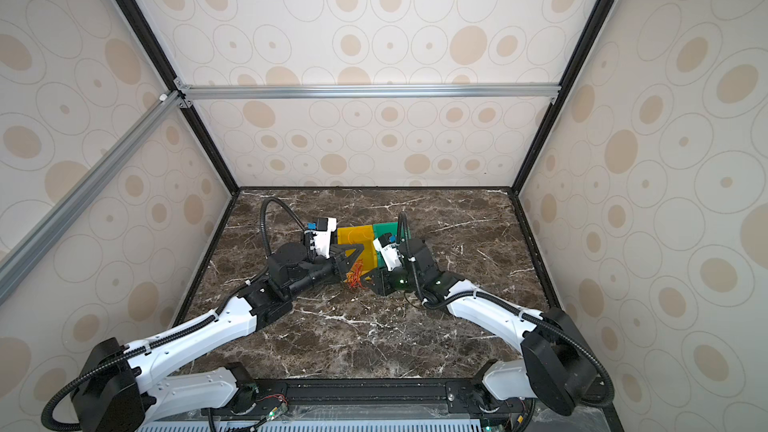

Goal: Untangle the cables

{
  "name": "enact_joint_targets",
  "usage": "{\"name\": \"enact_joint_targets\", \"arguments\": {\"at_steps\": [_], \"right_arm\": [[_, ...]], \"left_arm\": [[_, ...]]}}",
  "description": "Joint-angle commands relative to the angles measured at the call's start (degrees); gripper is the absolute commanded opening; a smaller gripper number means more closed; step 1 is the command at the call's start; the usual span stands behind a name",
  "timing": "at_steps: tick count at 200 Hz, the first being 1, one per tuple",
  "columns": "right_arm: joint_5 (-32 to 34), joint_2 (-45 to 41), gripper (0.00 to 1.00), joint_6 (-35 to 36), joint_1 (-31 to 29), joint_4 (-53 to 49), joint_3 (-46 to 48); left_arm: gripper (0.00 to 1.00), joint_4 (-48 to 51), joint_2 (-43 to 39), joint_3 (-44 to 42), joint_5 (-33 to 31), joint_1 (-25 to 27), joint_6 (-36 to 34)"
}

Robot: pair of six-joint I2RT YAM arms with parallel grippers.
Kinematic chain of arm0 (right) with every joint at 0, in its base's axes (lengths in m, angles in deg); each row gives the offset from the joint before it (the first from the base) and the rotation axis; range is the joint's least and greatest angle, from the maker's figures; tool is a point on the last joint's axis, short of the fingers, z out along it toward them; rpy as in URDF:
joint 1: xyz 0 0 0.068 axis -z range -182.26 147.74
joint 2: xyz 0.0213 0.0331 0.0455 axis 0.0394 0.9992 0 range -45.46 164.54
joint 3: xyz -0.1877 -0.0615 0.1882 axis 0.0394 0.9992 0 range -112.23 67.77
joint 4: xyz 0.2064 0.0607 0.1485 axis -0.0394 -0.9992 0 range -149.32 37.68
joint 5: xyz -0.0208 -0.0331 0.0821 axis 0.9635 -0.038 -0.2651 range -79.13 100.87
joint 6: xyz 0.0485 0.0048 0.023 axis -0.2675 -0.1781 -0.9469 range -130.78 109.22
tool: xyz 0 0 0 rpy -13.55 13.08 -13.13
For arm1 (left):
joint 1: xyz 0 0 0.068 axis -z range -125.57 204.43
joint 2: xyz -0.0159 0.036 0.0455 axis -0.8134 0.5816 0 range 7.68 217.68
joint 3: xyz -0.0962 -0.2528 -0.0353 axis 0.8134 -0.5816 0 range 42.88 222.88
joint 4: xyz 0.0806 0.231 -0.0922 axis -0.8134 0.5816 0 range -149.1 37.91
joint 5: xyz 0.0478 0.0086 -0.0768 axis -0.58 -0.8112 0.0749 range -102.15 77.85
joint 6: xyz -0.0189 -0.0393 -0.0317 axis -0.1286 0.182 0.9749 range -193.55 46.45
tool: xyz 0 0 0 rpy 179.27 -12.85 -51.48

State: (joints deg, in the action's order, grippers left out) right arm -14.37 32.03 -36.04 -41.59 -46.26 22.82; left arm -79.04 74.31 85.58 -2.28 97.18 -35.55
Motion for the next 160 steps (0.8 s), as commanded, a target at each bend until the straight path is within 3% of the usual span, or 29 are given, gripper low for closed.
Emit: {"name": "enact_joint_targets", "arguments": {"at_steps": [1,71,160], "right_arm": [[-1.0,0.1,0.37,0.7,-0.4,3.4,-1.5],[-3.5,-4.7,0.48,0.6,-0.6,2.2,-0.4],[1.0,5.7,0.53,0.8,-2.0,5.1,-3.7]], "left_arm": [[0.0,0.2,-1.2,2.9,-1.4,-0.4,1.0],[0.0,1.2,-0.9,2.7,-3.1,-0.4,1.3],[0.0,0.0,-0.4,2.8,-3.2,-0.4,4.8]]}}
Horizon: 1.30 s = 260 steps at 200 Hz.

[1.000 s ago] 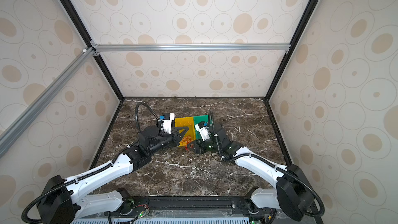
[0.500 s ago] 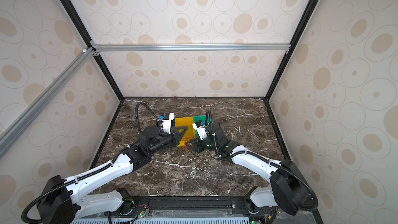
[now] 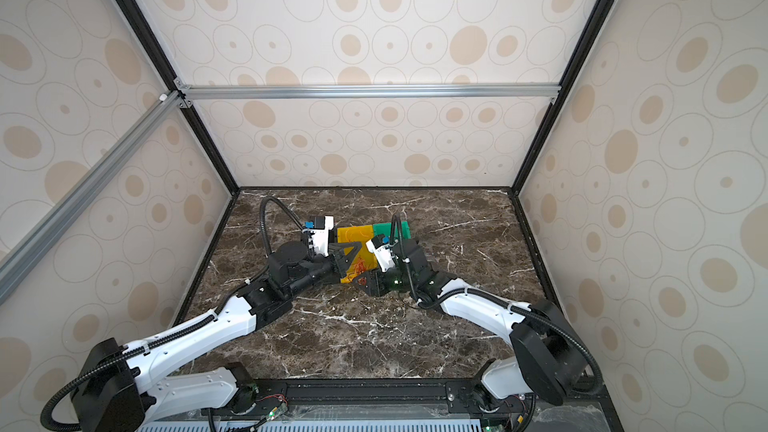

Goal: Untangle the cables

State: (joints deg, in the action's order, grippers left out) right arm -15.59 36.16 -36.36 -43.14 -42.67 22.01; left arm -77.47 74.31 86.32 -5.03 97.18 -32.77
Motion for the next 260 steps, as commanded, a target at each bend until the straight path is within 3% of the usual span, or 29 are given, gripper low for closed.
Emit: {"name": "enact_joint_targets", "arguments": {"at_steps": [1,11,35,66,84,151,202,260], "right_arm": [[2.3,1.6,0.54,1.2,-0.4,1.5,-2.9],[3.1,2.3,0.51,1.5,-0.4,1.3,-3.2],[5.2,2.4,0.35,1.2,-0.4,1.2,-2.9],[7.1,0.9,0.1,1.2,-0.4,-0.2,-1.4],[8.5,-0.8,0.03,1.2,-0.3,-0.6,0.2],[12.3,-8.1,0.0,4.0,0.4,-10.1,4.6],[10.9,-13.6,0.0,6.6,1.0,-20.2,7.3],[16.3,-19.4,0.0,2.6,1.3,-33.7,8.9]], "left_arm": [[0.0,-1.6,-0.5,2.0,-0.4,-0.4,2.1],[0.0,-1.9,-0.8,1.8,-0.5,-0.4,2.5],[0.0,-2.5,-2.2,1.4,-1.0,-0.4,3.0],[0.0,-2.4,-4.9,0.7,-2.5,-0.5,3.5],[0.0,-1.4,-7.2,0.4,-4.3,-0.4,3.7],[0.0,4.3,-13.9,-1.6,-12.2,-1.3,3.6],[0.0,9.1,-18.3,-2.6,-16.9,-4.1,4.7],[0.0,11.9,-21.8,-3.9,-18.2,-7.8,5.2]]}}
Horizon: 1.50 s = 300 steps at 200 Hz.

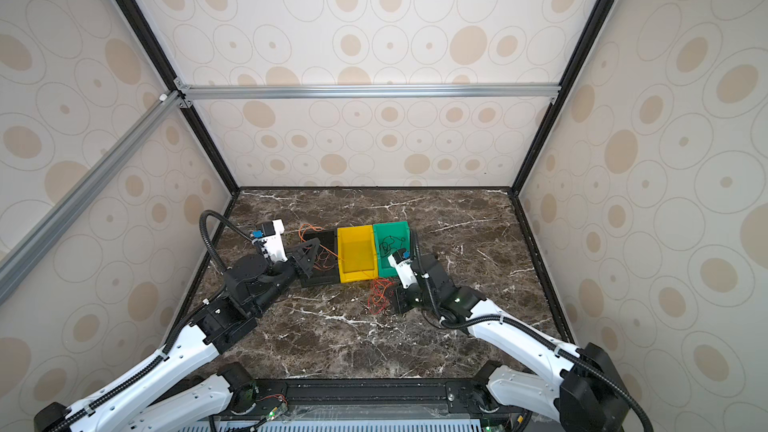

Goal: Untangle the cables

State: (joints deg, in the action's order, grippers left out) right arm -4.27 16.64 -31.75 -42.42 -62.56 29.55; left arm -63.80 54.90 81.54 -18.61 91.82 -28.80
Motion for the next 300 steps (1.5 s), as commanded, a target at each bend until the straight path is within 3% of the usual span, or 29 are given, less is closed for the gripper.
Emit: {"name": "enact_joint_targets", "arguments": {"at_steps": [1,27,55,82,128,177,249,300], "right_arm": [[5.0,0.2,0.0,-2.0,0.6,-13.8,1.3],[4.9,1.7,0.05,-1.6,0.6,-17.2,0.2],[1.4,2.2,0.1,0.2,0.6,-13.1,1.6],[-3.0,1.6,0.17,0.4,0.6,-9.0,3.6],[-2.9,2.4,0.36,0.2,0.6,-14.9,0.4],[-1.3,-1.6,0.47,-2.6,0.7,-18.7,-1.5],[-5.1,-7.3,0.61,-11.7,0.1,-7.2,0.6],[-5.9,0.3,0.68,-11.9,-1.6,1.8,-2.5]], "left_arm": [[0.0,-1.8,-2.5,0.9,-4.6,-2.5,1.2],[0.0,-3.8,-0.8,1.0,0.8,-3.0,0.3],[0.0,-5.2,2.9,2.2,6.6,-3.0,0.2],[0.0,-5.1,3.2,2.4,7.2,-2.9,-0.2],[0.0,-5.9,3.6,2.7,6.9,-3.0,-2.6],[0.0,-4.6,3.2,3.6,9.2,-3.0,-4.5],[0.0,-1.3,-1.1,2.7,13.2,-3.0,-5.6],[0.0,-4.3,0.4,1.3,16.8,-1.9,-4.1]]}}
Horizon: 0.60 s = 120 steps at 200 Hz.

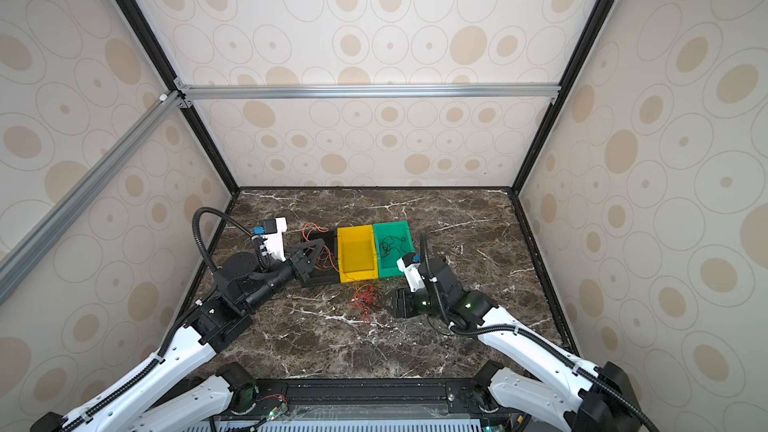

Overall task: Untangle the cables
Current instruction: 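Lift the orange wire with the left gripper while the right grasps red wires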

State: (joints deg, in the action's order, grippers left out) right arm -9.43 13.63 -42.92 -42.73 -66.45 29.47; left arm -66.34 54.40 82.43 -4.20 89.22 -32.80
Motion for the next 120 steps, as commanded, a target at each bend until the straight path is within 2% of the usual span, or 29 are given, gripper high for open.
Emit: {"name": "enact_joint_targets", "arguments": {"at_steps": [1,38,70,98,120], "right_arm": [[-0.7,3.5,0.68,-0.8,-1.3,6.0,-2.5],[-0.8,13.4,0.7,1.3,-1.7,10.4,-7.6],[0.3,18.7,0.69,7.0,-2.8,13.9,-11.8],[-1.7,23.8,0.68,12.0,-2.8,20.7,-11.5],[-3.3,28.2,0.68,13.2,-2.8,24.8,-11.4]], "left_arm": [[0.0,-1.8,1.0,0.5,2.4,0.7,-0.1],[0.0,-1.7,2.9,2.8,2.7,2.5,-0.1],[0.0,-2.2,2.5,5.3,3.6,3.5,0.9],[0.0,-1.4,2.5,7.8,3.4,3.6,0.5],[0.0,-0.2,2.1,9.0,1.6,3.5,0.3]]}}
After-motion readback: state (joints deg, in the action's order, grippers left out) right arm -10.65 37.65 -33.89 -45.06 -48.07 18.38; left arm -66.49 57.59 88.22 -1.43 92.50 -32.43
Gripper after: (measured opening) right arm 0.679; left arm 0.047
